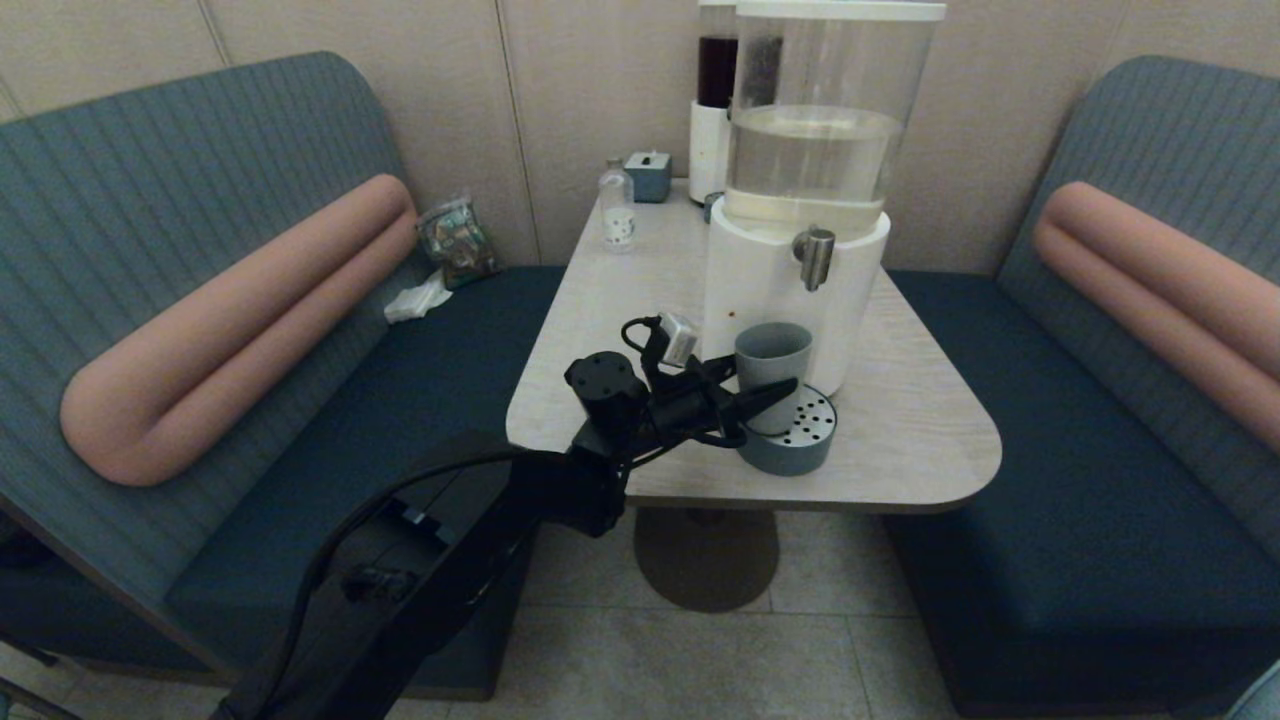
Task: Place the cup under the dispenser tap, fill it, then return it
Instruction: Place it under the water dispenser
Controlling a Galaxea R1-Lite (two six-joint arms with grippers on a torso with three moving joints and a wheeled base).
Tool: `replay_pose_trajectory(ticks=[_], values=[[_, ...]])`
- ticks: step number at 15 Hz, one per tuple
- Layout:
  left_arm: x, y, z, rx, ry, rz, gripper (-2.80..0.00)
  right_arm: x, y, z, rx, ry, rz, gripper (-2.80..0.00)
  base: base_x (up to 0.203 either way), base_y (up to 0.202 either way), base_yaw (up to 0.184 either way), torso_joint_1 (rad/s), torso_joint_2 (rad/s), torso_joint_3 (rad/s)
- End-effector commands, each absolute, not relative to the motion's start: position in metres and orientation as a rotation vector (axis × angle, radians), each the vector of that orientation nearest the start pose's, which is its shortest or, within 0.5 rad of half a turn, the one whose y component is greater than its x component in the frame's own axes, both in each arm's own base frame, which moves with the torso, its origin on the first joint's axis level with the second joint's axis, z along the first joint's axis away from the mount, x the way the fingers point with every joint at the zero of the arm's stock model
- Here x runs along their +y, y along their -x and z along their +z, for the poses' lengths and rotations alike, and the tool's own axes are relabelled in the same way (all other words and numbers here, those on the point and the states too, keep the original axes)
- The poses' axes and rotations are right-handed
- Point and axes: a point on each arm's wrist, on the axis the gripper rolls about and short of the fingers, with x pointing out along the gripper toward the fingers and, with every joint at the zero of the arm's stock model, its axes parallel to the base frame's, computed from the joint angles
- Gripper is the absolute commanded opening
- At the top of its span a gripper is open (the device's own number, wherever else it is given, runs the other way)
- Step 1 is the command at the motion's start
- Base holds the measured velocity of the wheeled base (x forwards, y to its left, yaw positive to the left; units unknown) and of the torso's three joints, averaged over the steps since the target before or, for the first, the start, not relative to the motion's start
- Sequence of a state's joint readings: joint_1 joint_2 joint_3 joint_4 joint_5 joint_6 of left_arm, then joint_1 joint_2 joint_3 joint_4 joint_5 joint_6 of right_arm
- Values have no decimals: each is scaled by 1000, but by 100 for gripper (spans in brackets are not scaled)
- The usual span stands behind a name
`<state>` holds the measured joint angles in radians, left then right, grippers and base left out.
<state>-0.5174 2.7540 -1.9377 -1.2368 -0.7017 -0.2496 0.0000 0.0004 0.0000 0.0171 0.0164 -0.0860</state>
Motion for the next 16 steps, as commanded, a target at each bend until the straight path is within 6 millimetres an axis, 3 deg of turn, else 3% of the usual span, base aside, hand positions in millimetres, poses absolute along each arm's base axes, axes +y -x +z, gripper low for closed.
replay_pose_trajectory(ticks=[1, 9, 10, 16], values=[[-280, -463, 78, -301, 173, -1252, -280, 0, 23, 74, 15, 87, 18, -280, 0, 0, 0, 0, 0, 0], [-280, -463, 78, -304, 172, -1244, -280, 0, 23, 74, 15, 87, 18, -280, 0, 0, 0, 0, 0, 0], [-281, -463, 78, -303, 172, -1244, 0, 0, 23, 74, 15, 87, 18, -280, 0, 0, 0, 0, 0, 0], [-280, -462, 80, -310, 169, -1245, 0, 0, 23, 74, 15, 87, 18, -280, 0, 0, 0, 0, 0, 0]])
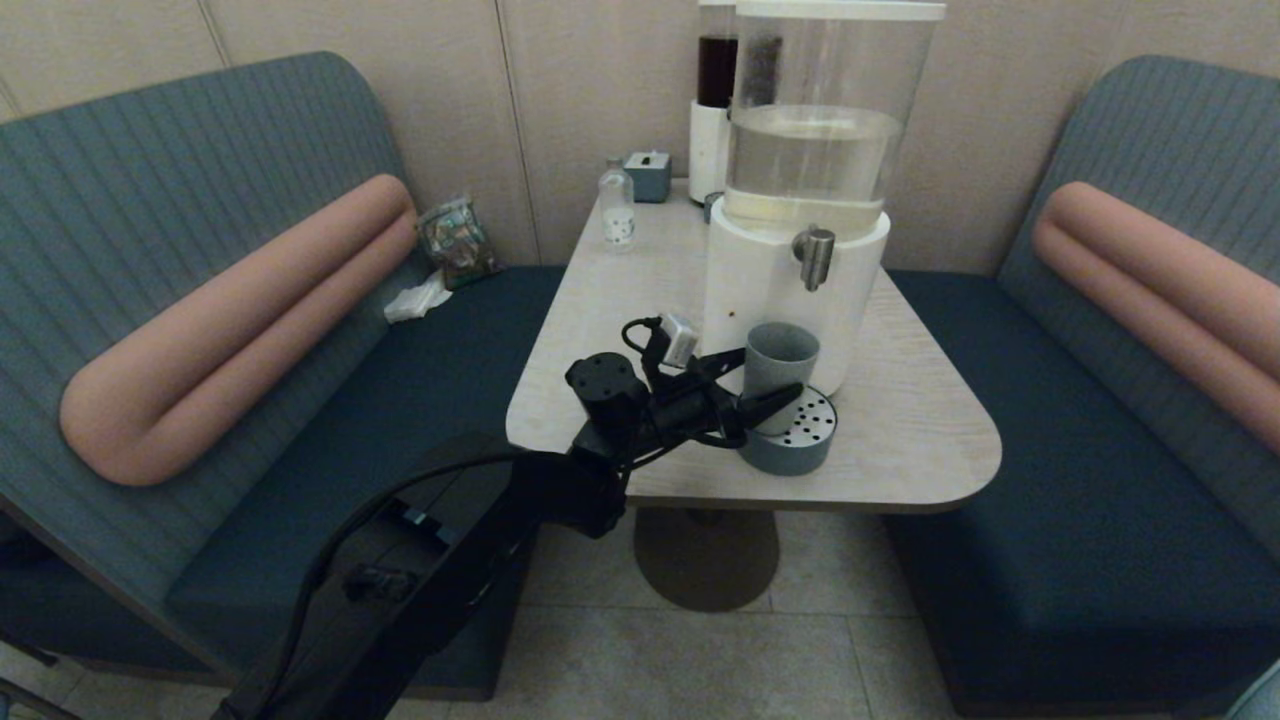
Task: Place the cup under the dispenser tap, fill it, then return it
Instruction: Place it under the water dispenser
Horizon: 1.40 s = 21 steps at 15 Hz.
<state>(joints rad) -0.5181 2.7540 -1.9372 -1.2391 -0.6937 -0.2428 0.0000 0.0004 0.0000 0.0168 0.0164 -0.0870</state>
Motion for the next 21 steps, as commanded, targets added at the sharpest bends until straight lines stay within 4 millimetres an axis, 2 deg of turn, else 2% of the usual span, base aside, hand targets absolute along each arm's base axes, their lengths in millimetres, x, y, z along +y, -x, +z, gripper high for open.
replay_pose_trajectory(ticks=[1, 7, 10, 15, 17, 21], values=[[-280, -462, 82, -313, 169, -1245, 0, 0, 23, 74, 13, 89, 17, -280, 0, 0, 0, 0, 0, 0], [-278, -459, 85, -371, 163, -1243, 0, 0, 23, 74, 13, 89, 17, -280, 0, 0, 0, 0, 0, 0], [-274, -454, 85, -339, 165, -1241, 0, 0, 23, 74, 15, 87, 18, -280, 0, 0, 0, 0, 0, 0], [-266, -443, 101, -326, 165, -1236, 0, 0, 23, 74, 15, 87, 18, -280, 0, 0, 0, 0, 0, 0], [-259, -439, 106, -307, 165, -1227, 0, 0, 23, 74, 16, 86, 16, -280, 0, 0, 0, 0, 0, 0], [-230, -435, 114, -303, 158, -1180, 0, 0, 23, 74, 15, 86, 18, -280, 0, 0, 0, 0, 0, 0]])
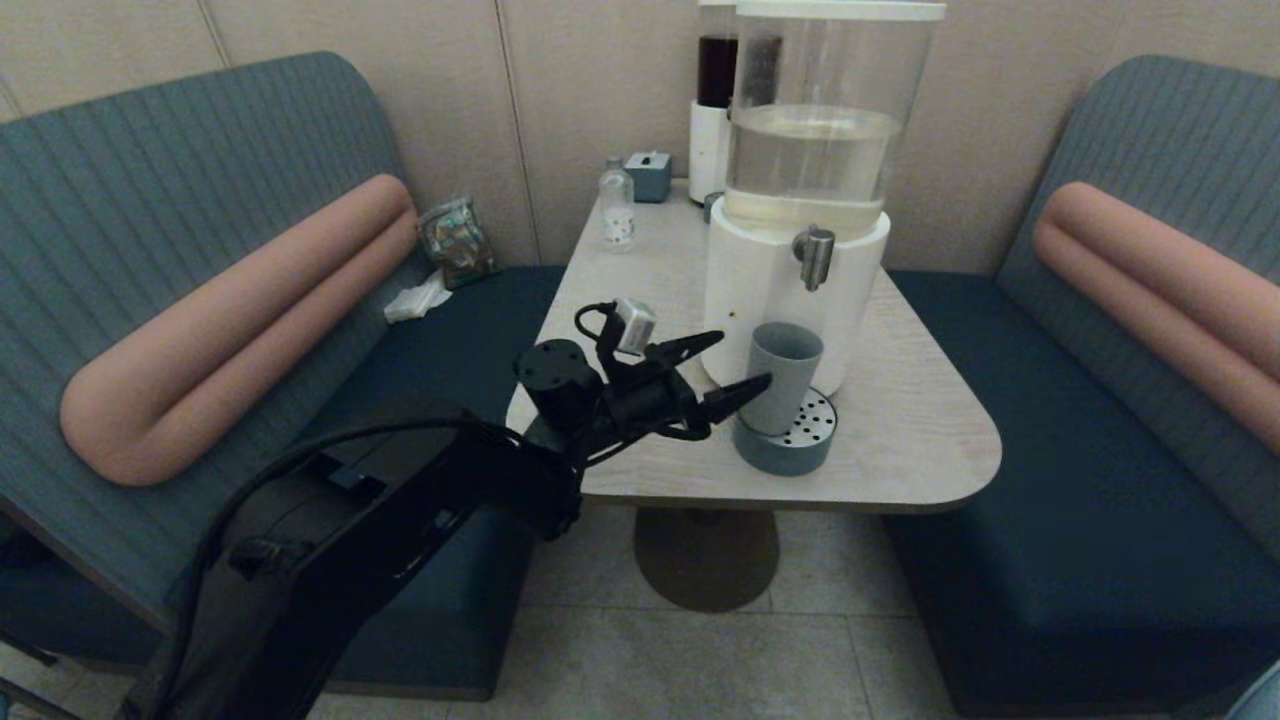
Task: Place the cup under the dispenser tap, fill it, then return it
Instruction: Place it under the water dispenser, then turn on the faucet
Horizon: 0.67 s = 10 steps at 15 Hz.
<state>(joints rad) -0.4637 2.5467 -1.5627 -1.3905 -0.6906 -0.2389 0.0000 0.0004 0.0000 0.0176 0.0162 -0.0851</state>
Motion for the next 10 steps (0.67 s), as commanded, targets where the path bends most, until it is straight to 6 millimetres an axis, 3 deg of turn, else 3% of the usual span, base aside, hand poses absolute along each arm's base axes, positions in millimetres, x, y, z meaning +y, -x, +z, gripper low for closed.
replay_pose_trajectory(ticks=[1, 5, 8, 9, 10], values=[[-220, -432, 122, -310, 155, -1165, 0, 0, 23, 74, 16, 86, 18, -280, 0, 0, 0, 0, 0, 0], [-175, -415, 181, -430, 126, -1084, 0, 0, 23, 74, 17, 80, 13, -280, 0, 0, 0, 0, 0, 0], [-134, -382, 222, -473, 108, -1008, 0, 0, 23, 74, 16, 86, 19, -280, 0, 0, 0, 0, 0, 0], [-121, -370, 230, -475, 104, -982, -280, 0, 23, 74, 16, 86, 19, -280, 0, 0, 0, 0, 0, 0], [-106, -353, 243, -492, 98, -947, -280, 0, 23, 74, 16, 84, 19, -280, 0, 0, 0, 0, 0, 0]])
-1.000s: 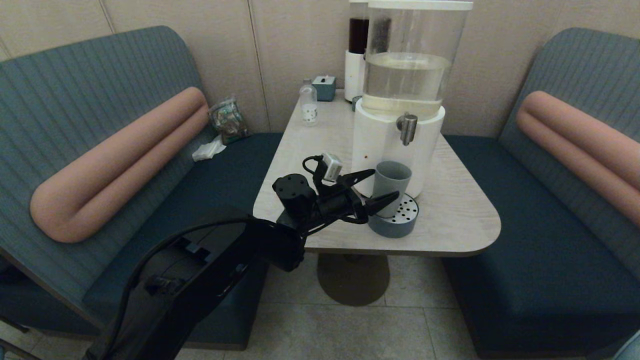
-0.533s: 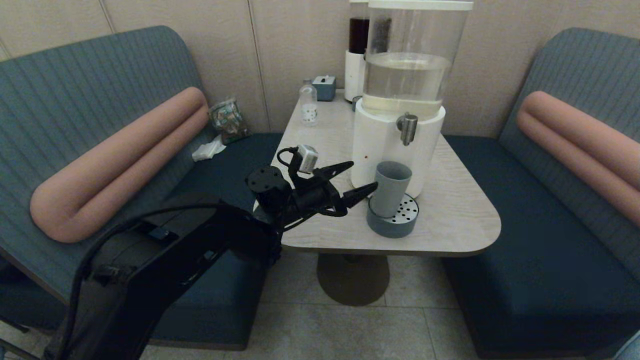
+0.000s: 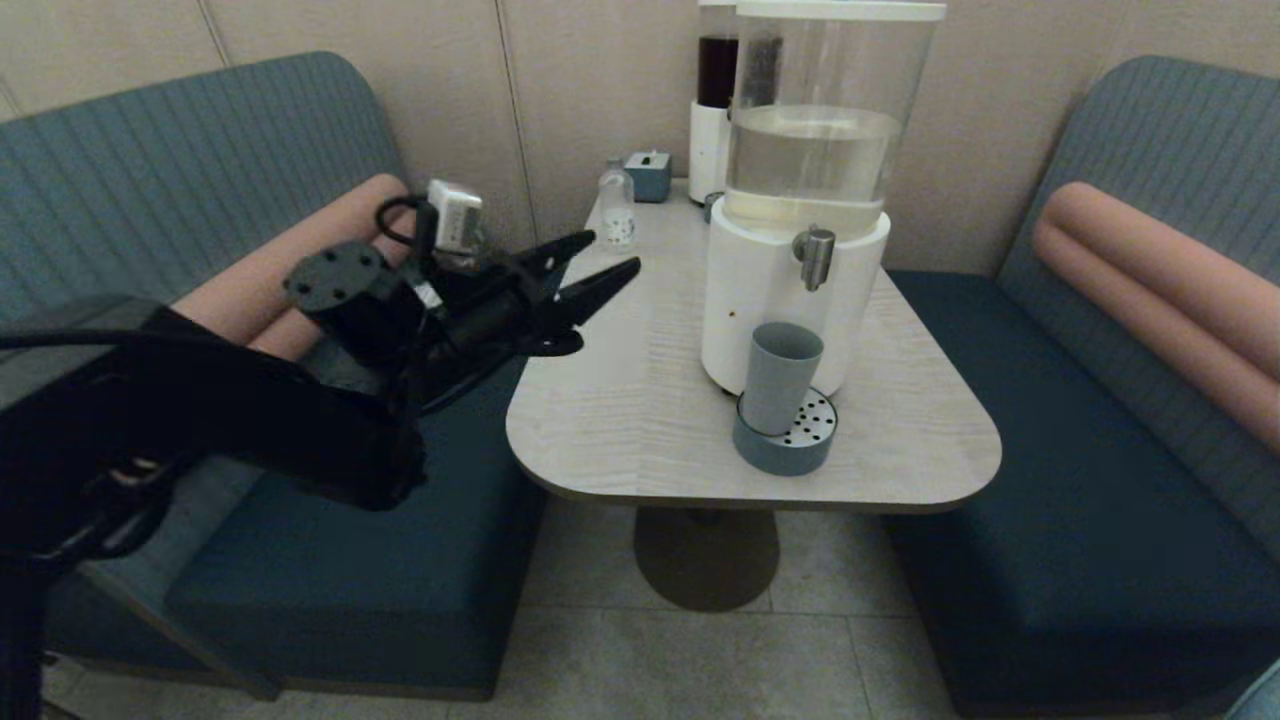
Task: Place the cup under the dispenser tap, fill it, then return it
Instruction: Turn on the faucet
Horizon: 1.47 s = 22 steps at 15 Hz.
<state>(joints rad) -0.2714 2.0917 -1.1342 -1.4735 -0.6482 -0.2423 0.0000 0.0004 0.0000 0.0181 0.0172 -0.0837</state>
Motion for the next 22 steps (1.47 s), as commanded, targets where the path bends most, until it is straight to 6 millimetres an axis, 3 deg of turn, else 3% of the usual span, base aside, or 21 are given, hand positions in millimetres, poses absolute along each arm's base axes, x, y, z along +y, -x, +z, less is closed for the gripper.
replay_pose_trajectory(ticks=[1, 6, 9, 12, 15, 22], values=[[-94, -338, 253, -508, 96, -910, -280, 0, 23, 74, 16, 80, 19, -280, 0, 0, 0, 0, 0, 0], [-48, -256, 281, -571, 92, -698, -280, 0, 23, 74, 16, 75, 14, -280, 0, 0, 0, 0, 0, 0], [-16, -217, 283, -592, 48, -551, -280, 0, 23, 74, 15, 77, 14, -280, 0, 0, 0, 0, 0, 0], [-8, -185, 276, -578, 64, -502, -280, 0, 23, 74, 16, 75, 14, -280, 0, 0, 0, 0, 0, 0], [-7, -173, 275, -579, 102, -498, -280, 0, 23, 74, 16, 70, 14, -280, 0, 0, 0, 0, 0, 0], [-7, -177, 274, -554, 114, -504, -280, 0, 23, 74, 15, 70, 14, -280, 37, 0, 0, -1, 0, 1]])
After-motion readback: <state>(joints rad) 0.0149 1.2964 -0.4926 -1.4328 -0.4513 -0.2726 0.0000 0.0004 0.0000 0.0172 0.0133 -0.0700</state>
